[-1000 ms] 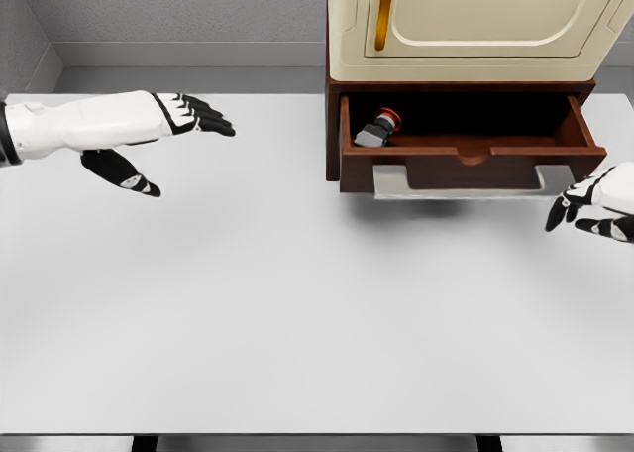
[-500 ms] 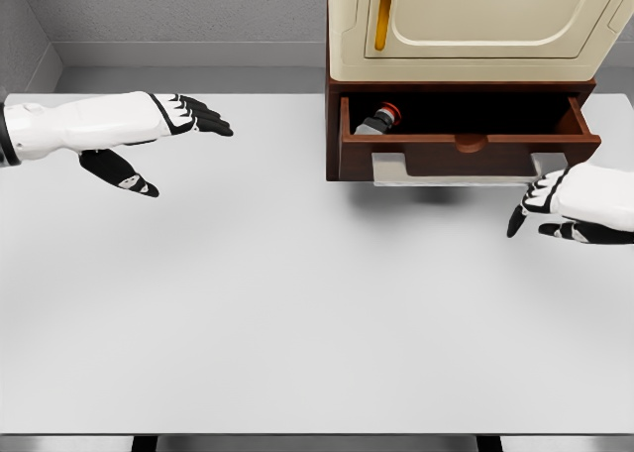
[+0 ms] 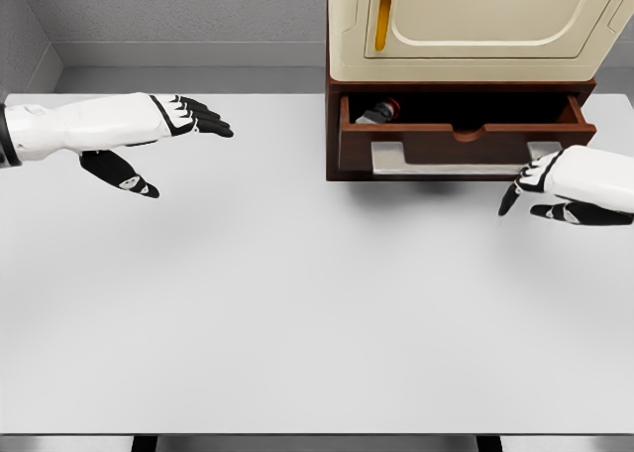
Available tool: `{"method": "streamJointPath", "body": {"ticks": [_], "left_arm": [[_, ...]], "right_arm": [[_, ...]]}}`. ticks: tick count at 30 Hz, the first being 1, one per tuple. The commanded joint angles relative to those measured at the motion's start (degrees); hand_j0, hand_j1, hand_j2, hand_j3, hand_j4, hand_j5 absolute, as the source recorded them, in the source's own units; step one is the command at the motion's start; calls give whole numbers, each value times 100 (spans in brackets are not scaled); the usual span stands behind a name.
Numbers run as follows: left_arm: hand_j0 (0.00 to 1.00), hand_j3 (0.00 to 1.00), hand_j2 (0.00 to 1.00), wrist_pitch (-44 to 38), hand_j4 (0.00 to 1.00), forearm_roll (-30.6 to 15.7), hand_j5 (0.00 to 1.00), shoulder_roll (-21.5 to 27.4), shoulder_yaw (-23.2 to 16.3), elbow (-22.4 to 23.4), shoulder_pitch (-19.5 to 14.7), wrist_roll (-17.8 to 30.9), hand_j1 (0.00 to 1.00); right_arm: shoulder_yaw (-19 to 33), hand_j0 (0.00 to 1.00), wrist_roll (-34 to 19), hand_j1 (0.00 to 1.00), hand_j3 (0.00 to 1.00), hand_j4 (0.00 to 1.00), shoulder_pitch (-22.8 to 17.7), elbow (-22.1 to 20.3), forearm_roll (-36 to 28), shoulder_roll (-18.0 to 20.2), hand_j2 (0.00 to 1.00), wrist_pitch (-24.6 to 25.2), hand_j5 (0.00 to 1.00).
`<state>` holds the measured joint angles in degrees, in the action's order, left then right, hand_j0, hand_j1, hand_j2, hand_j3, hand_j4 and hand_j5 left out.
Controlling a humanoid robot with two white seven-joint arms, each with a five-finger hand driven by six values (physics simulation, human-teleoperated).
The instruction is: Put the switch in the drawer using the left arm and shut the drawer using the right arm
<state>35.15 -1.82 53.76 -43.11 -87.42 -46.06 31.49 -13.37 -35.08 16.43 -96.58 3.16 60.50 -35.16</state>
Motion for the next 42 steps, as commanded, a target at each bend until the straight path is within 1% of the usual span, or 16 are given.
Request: {"method": "streamJointPath", "body": {"ticks": [1,6,7,12,14,15,16,20,24,26,28,31,33,36,38,42], "left_arm": [[100,100,100,-15,100,-38,100,3,4,6,0,-3,100],[100,100,100,-15,100,-38,100,3,4,6,0,-3,100],[100,100,100,-15,100,-38,100,3,4,6,0,-3,100],[100,100,100,-15,100,-38,100,3,4,6,-8,-3,100],[100,100,100,-15,100,-38,100,12,4,-3,9,-3,100],[100,100,100,-15,100,-38,100,3,4,-3,9,-3,100],[100,100,100,-15,100,-38,100,12,4,-3,9,-3,100],[100,100,100,-15,100,-38,100,12,4,-3,9,-3,100],[100,100,100,-15,100,-38,100,3,4,-12,9,-3,100],[100,100,100,-15,100,-38,100,3,4,-12,9,-3,100],[100,100,100,-15,100,-38,100,3,4,-12,18,-3,100],[100,100,100,-15,100,-38,100,3,4,-12,44,-3,100],[100,100,100,-15,100,-38,100,-6,4,-3,44,-3,100],[100,100,100,-15,100,-38,100,-6,4,-3,44,-3,100],[100,100,100,-15,100,-38,100,-6,4,-3,44,-3,100],[100,100,100,-15,100,-38,100,12,4,6,44,-3,100]], "right_arm": [[-86,56,8,56,56,56,35,104,-8,-65,56,16,56],[-702,56,8,56,56,56,668,465,18,-372,56,16,56],[-755,56,8,56,56,56,686,473,27,-399,56,16,56],[-711,58,8,58,58,58,809,614,36,-425,58,16,58],[-412,60,8,60,60,60,897,693,18,-416,60,16,60],[-140,60,8,60,60,60,906,693,9,-408,60,16,60],[-52,60,8,60,60,60,897,693,9,-399,60,16,60],[-52,60,8,60,60,60,914,676,27,-399,60,16,60],[-166,60,8,60,60,60,827,315,18,-381,60,16,60],[-447,60,8,60,60,60,765,113,27,-372,60,16,60],[-447,60,8,60,60,60,668,-45,36,-355,60,16,60],[-447,60,8,60,60,60,493,-124,36,-197,60,16,60],[-456,60,8,60,60,60,326,-159,44,-197,60,16,60],[-561,60,8,60,60,60,396,78,203,-311,60,16,60],[-631,60,8,60,60,60,571,447,273,-460,60,16,60],[-1036,60,8,60,60,60,949,755,387,-689,60,16,60]]}}
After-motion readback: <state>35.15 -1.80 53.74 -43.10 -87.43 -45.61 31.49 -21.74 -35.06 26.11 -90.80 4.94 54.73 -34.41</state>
